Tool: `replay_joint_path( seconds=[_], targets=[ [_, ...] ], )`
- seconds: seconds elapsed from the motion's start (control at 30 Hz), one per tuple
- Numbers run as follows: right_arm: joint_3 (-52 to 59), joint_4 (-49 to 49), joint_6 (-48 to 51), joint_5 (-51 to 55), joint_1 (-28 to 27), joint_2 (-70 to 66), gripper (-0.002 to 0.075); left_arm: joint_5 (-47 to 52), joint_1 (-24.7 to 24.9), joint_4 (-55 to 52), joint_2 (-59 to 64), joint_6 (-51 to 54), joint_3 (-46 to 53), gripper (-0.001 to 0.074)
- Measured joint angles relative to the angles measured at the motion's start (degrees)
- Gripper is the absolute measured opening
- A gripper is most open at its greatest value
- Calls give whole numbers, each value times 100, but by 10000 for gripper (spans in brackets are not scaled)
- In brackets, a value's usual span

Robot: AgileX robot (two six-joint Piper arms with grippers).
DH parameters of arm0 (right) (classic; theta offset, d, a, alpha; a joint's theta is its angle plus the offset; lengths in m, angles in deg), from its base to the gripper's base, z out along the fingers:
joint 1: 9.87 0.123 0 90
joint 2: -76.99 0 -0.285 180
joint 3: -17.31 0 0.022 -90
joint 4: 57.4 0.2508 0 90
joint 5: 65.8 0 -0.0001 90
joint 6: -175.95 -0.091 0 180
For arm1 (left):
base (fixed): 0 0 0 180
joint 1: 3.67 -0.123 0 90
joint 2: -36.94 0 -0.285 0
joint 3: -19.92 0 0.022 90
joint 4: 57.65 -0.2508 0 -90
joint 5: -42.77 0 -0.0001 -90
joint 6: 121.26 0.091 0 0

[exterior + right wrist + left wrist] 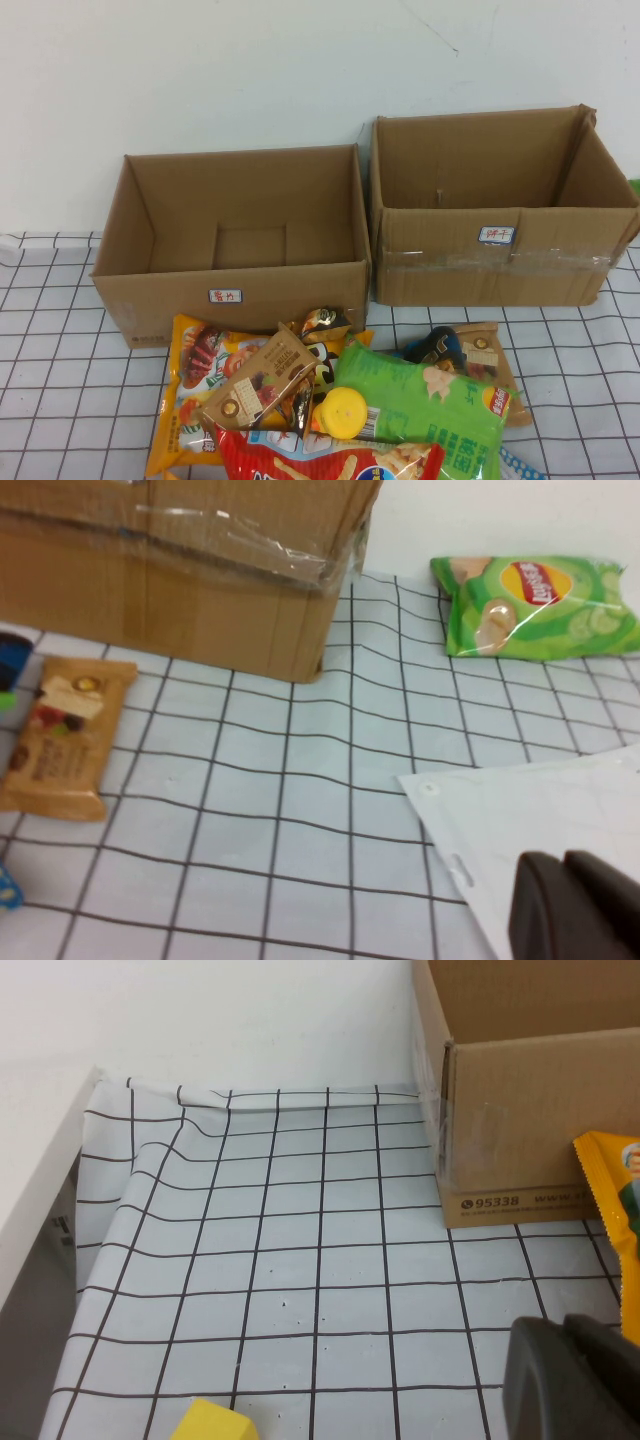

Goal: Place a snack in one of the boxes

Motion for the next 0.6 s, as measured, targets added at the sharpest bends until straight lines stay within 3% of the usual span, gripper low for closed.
replay_joint_path(
  seconds=[0.47, 0.6],
  targets=[
    [0, -111, 128, -5, 0, 0, 1, 0, 0, 0, 0, 0, 0, -3],
    [12, 807, -402, -324, 0, 0, 1, 0, 0, 0, 0, 0, 0, -3]
  ],
)
